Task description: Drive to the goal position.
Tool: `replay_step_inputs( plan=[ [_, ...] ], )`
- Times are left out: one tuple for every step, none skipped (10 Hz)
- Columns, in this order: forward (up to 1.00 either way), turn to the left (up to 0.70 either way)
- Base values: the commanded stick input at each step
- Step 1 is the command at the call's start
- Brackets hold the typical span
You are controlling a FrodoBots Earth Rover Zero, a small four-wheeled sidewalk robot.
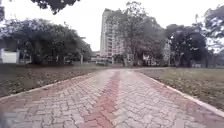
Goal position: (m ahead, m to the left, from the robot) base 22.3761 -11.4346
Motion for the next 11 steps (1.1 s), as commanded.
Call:
replay_step_inputs(
  plan=[
    [0.7, 0.0],
    [0.7, 0.0],
    [0.7, 0.0],
    [0.7, 0.0],
    [0.7, 0.0],
    [0.7, 0.0],
    [0.7, 0.0],
    [0.7, 0.0],
    [0.7, 0.0],
    [0.7, 0.0],
    [0.7, 0.0]
  ],
)
